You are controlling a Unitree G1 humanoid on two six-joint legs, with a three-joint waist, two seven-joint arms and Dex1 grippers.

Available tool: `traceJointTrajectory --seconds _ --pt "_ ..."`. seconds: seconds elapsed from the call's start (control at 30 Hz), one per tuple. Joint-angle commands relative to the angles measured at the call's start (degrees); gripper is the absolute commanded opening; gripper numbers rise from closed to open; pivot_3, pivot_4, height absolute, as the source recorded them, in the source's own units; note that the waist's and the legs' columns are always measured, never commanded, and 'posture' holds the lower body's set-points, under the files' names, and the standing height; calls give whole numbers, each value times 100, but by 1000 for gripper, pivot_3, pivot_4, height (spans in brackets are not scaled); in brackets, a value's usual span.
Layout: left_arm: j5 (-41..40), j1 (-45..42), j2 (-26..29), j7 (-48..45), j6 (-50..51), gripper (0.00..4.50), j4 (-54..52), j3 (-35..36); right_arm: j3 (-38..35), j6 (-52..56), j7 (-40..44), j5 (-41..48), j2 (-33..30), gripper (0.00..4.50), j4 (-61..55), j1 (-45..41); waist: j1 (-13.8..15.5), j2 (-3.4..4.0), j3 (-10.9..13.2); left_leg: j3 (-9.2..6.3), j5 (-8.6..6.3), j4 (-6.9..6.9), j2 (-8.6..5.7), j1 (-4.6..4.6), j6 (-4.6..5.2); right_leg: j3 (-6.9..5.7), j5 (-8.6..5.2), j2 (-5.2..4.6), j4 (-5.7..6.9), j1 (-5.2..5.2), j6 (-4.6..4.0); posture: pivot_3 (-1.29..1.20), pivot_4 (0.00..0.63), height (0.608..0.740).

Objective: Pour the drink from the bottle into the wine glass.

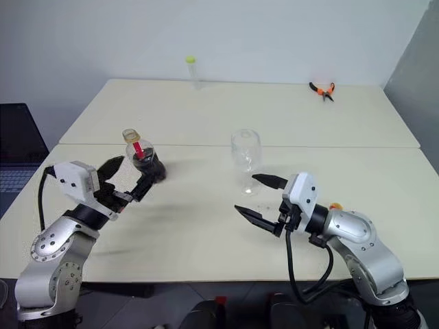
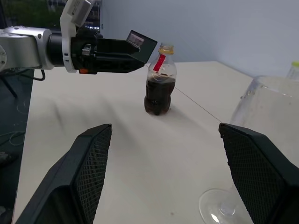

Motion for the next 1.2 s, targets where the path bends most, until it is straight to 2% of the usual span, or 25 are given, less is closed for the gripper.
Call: traceJointTrajectory --seconds 0.03,0.13,0.27,0.67,0.77,0.83,1.0,1.1,1.2 --pt "458 -98 -143 470 -260 4500 278 -21 -96 194 25 277 -24 3912 -226 -236 3 0 -1 -1 0 0 0 -1 0 -1 0 0 0 1 0 0 150 740" --pt "675 -417 -247 799 -201 4500 803 -60 -108 365 -4 416 11 3912 -217 -441 3 -1 -1 -4 0 0 1 1 0 -5 0 3 3 1 0 0 150 740" --pt "759 -1057 -161 789 -216 4500 1666 -117 -125 510 -54 533 44 3912 -200 -604 11 -6 -3 -7 0 3 -1 -2 0 -9 0 3 3 1 0 0 150 740" --pt "877 -2553 112 240 -378 4500 3836 -393 -238 647 -245 611 37 3912 -265 -789 -9 -7 -3 -7 1 3 -1 -3 -1 -9 0 3 6 -5 0 0 150 740" --pt "909 -2784 129 163 -472 3878 4206 -409 -263 637 -302 598 48 3939 -286 -779 -9 -7 -3 -9 1 3 -1 -4 -1 -9 0 3 5 -5 0 0 150 740" --pt "860 -2907 129 42 -524 3250 4341 -414 -277 626 -345 591 63 3939 -306 -763 -10 -7 -3 -9 1 3 -1 -4 -1 -10 0 3 6 -5 0 0 150 740" --pt "799 -3102 175 -275 -630 2079 4312 -459 -280 578 -457 548 93 3939 -402 -699 -10 -7 -3 -10 1 4 -2 -8 -2 -10 0 2 5 -7 0 0 150 740" --pt "776 -3106 266 -630 -615 1568 3916 -604 -297 575 -549 522 104 3939 -505 -640 -11 -7 -3 -13 1 5 -2 -11 -2 -11 0 2 5 -8 0 0 150 740" --pt "855 -3258 360 -1037 -654 1313 3427 -922 -387 614 -760 542 166 3939 -589 -548 -8 -10 -1 -19 2 7 -1 -23 -3 -16 0 2 5 -14 0 0 150 740"
